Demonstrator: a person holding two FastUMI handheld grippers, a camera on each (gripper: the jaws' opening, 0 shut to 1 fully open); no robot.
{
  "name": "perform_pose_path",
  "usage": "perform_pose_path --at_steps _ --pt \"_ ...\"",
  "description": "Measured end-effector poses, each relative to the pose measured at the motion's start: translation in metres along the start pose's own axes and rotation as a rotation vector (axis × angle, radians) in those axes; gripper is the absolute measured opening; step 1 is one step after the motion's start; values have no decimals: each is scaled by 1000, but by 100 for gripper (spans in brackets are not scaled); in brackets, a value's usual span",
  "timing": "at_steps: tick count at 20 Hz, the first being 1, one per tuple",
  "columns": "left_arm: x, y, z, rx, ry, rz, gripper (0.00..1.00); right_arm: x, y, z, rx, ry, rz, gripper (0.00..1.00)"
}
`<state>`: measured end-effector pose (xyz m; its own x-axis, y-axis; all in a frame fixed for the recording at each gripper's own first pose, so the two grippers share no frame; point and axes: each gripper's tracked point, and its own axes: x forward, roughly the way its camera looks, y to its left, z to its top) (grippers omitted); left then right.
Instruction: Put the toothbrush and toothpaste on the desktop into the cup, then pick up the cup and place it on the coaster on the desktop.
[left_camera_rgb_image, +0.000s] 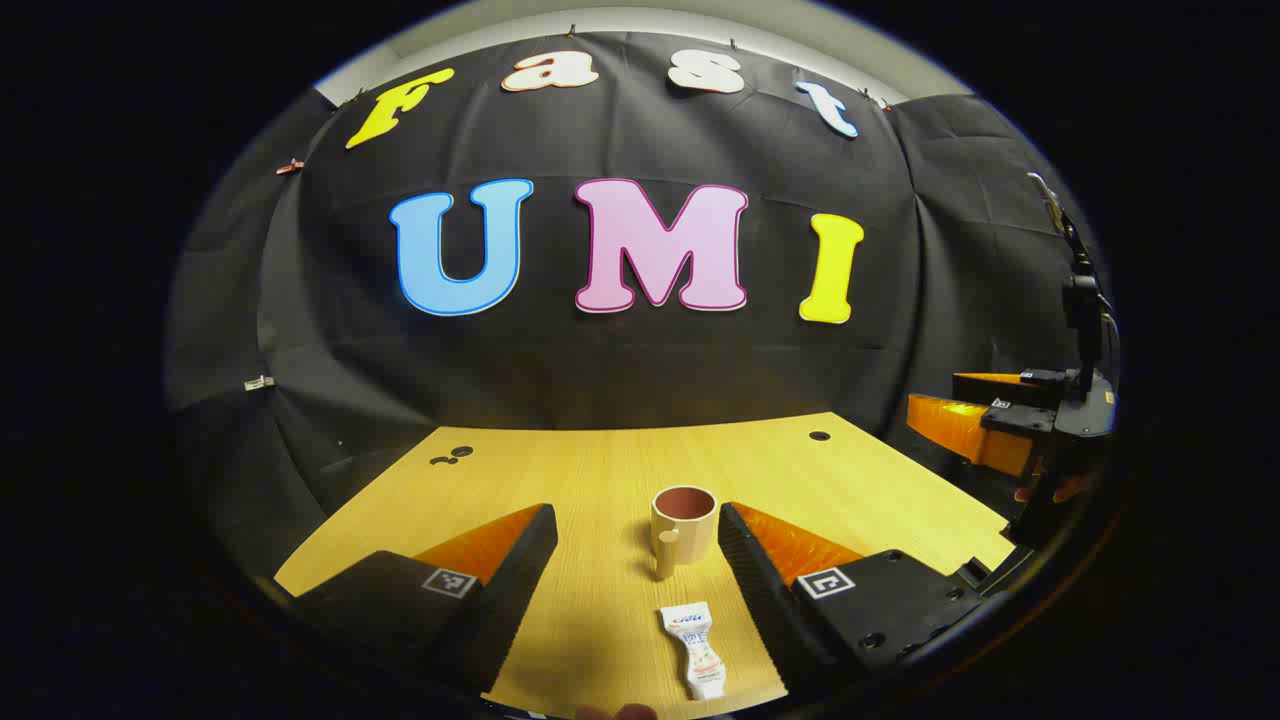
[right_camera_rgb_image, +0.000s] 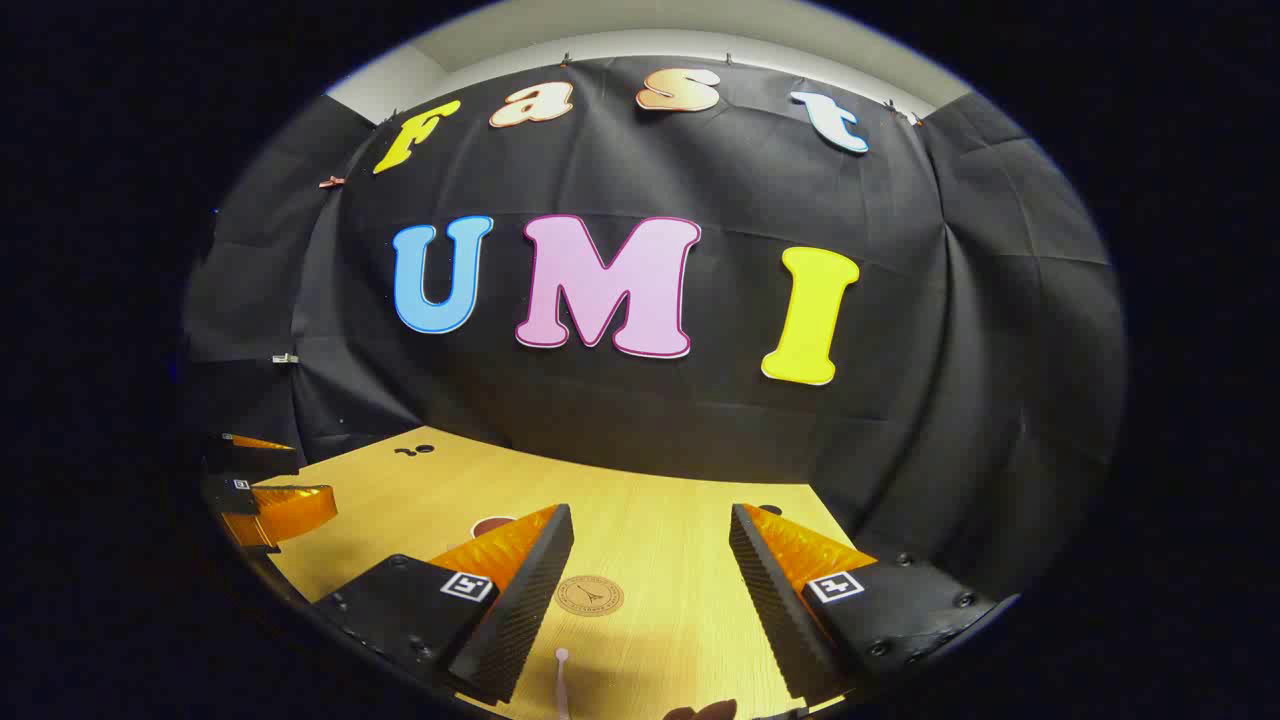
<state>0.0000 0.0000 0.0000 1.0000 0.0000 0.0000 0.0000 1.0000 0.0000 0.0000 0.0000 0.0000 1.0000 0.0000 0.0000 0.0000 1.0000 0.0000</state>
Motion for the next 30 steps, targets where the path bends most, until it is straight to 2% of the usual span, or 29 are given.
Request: perform_pose_path --at_steps 15,18,19,23,27,28,30 --pt "6 -12 -7 7 34 -11 100 -6 -8 -9 -2 17 12 96" --pt "7 -18 -17 4 71 -23 100 -6 -7 -11 5 24 20 96" --pt "8 -21 -23 -9 101 -28 100 -7 -8 -12 4 31 21 96" --pt "15 -43 -77 -101 339 -67 100 -10 -13 -20 1 57 23 97" --pt "28 -51 -129 -97 518 -76 98 -13 -19 -32 7 92 19 97" --pt "31 -53 -140 -94 562 -76 100 -14 -21 -35 8 100 17 97" --pt "36 -57 -162 -94 642 -70 96 -16 -24 -40 9 116 13 97"
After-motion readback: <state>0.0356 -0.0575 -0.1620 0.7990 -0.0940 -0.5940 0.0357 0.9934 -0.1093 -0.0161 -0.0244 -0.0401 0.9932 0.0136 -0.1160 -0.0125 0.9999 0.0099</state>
